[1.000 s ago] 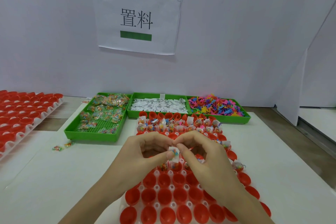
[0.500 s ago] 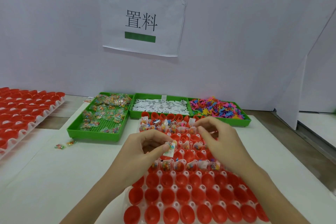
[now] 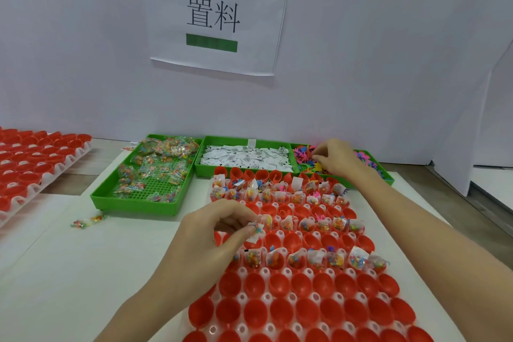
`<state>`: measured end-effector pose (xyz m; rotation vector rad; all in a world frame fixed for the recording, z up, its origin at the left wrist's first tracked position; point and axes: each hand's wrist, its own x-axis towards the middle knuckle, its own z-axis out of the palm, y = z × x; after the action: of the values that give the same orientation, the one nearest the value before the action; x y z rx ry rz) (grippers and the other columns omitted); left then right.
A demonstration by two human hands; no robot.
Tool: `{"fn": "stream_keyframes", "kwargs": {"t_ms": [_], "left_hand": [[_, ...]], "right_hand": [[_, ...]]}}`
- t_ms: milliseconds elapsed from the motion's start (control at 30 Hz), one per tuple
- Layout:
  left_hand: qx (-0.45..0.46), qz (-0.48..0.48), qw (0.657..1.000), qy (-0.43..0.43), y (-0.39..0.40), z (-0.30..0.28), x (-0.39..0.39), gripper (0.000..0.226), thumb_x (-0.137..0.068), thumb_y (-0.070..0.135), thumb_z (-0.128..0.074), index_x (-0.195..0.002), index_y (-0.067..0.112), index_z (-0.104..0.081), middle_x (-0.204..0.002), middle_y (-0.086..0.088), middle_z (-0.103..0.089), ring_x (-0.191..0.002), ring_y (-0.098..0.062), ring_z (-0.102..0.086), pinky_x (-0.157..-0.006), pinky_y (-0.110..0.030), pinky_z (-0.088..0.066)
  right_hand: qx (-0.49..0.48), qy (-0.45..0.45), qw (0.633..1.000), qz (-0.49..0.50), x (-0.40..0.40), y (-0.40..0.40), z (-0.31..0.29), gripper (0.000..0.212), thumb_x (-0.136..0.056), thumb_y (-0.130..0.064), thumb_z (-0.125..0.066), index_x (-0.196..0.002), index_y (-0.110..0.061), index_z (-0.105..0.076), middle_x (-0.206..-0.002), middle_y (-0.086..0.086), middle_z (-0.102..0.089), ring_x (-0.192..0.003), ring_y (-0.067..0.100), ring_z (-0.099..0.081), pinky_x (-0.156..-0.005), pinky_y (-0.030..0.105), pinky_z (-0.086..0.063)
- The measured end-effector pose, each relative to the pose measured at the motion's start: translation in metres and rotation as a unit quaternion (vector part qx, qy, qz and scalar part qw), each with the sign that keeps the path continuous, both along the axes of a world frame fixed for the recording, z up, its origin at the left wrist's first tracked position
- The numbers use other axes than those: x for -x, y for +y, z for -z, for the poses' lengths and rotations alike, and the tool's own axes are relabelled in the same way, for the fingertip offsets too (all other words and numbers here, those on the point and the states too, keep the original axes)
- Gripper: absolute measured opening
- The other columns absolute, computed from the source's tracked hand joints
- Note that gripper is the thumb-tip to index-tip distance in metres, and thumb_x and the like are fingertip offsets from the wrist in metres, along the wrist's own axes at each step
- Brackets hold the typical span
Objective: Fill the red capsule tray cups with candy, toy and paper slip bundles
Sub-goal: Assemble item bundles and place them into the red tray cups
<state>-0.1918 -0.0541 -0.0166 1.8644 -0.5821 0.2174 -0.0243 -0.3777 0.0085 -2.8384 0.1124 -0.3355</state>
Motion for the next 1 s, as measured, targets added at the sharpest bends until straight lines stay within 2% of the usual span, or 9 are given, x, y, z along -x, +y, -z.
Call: {"fn": "stream_keyframes", "kwargs": {"t_ms": [67, 133, 300, 433, 567, 733, 900, 1000], "left_hand": [[-0.004, -0.003, 1.0, -0.004, 0.001, 0.001, -0.001, 0.017, -0.088, 0.009, -0.077, -0.093, 0.025, -0.077, -0.09, 0.009, -0.075, -0.088, -0.014, -0.071, -0.078, -0.026, -0.057], [-0.001, -0.002, 1.0, -0.004, 0.002, 0.0, -0.001, 0.016, -0.088, 0.01, -0.077, -0.093, 0.025, -0.077, -0.09, 0.008, -0.075, -0.088, -0.014, -0.071, -0.078, -0.026, -0.057], [0.011, -0.004, 1.0, 0.003, 0.004, -0.005, -0.002, 0.017, -0.087, 0.01, -0.077, -0.092, 0.026, -0.077, -0.089, 0.008, -0.076, -0.087, -0.016, -0.072, -0.079, -0.026, -0.057], [0.05, 0.002, 0.998, 0.035, 0.004, -0.011, 0.0, 0.017, -0.086, 0.01, -0.079, -0.088, 0.027, -0.079, -0.087, 0.004, -0.077, -0.083, -0.013, -0.073, -0.077, -0.023, -0.057], [0.104, 0.019, 0.989, 0.101, 0.004, -0.016, 0.003, 0.014, -0.085, 0.011, -0.08, -0.087, 0.025, -0.08, -0.085, -0.001, -0.078, -0.081, -0.015, -0.074, -0.074, -0.018, -0.057], [0.144, 0.027, 0.975, 0.164, 0.002, -0.019, 0.007, 0.009, -0.081, 0.015, -0.083, -0.087, 0.021, -0.081, -0.086, -0.005, -0.079, -0.081, -0.022, -0.077, -0.074, -0.02, -0.058], [0.169, 0.037, 0.966, 0.192, -0.001, -0.021, 0.011, 0.009, -0.08, 0.01, -0.085, -0.086, 0.013, -0.079, -0.088, -0.01, -0.078, -0.083, -0.029, -0.078, -0.079, -0.03, -0.062], [0.163, 0.045, 0.966, 0.194, -0.001, -0.023, 0.013, 0.01, -0.079, 0.012, -0.085, -0.085, 0.014, -0.079, -0.088, -0.008, -0.078, -0.082, -0.028, -0.078, -0.075, -0.025, -0.06]], "right_hand": [[0.02, 0.022, 1.0, -0.009, -0.008, 0.001, 0.001, 0.021, -0.095, -0.023, -0.071, -0.108, -0.008, -0.078, -0.106, 0.009, -0.077, -0.081, 0.014, -0.064, -0.081, 0.029, -0.051], [0.037, 0.029, 0.999, -0.01, -0.013, 0.003, 0.002, 0.019, -0.091, -0.025, -0.076, -0.098, -0.008, -0.08, -0.097, 0.009, -0.078, -0.077, 0.015, -0.065, -0.079, 0.032, -0.054], [0.055, 0.008, 0.998, 0.018, -0.015, 0.011, 0.007, 0.012, -0.091, -0.016, -0.075, -0.093, -0.005, -0.08, -0.099, 0.012, -0.077, -0.091, 0.025, -0.07, -0.088, 0.042, -0.058], [-0.045, -0.04, 0.998, 0.032, -0.006, 0.003, 0.002, 0.015, -0.093, -0.015, -0.073, -0.098, -0.003, -0.08, -0.097, 0.011, -0.076, -0.08, 0.017, -0.065, -0.08, 0.032, -0.052], [-0.161, -0.097, 0.982, 0.013, 0.022, 0.004, -0.011, 0.01, -0.09, -0.021, -0.077, -0.092, -0.012, -0.08, -0.08, -0.007, -0.071, -0.074, 0.006, -0.063, -0.067, 0.018, -0.044], [-0.289, -0.1, 0.951, -0.04, 0.079, 0.028, -0.018, 0.01, -0.088, -0.025, -0.078, -0.095, -0.019, -0.081, -0.084, -0.007, -0.078, -0.081, 0.008, -0.072, -0.076, 0.024, -0.056], [-0.385, -0.103, 0.912, -0.096, 0.151, 0.069, -0.017, 0.005, -0.087, -0.024, -0.079, -0.092, -0.023, -0.08, -0.083, -0.007, -0.078, -0.076, 0.005, -0.071, -0.067, 0.013, -0.053], [-0.417, -0.124, 0.893, -0.109, 0.189, 0.092, -0.012, 0.004, -0.086, -0.025, -0.08, -0.09, -0.025, -0.08, -0.084, -0.007, -0.078, -0.078, 0.007, -0.073, -0.071, 0.015, -0.055]]}}
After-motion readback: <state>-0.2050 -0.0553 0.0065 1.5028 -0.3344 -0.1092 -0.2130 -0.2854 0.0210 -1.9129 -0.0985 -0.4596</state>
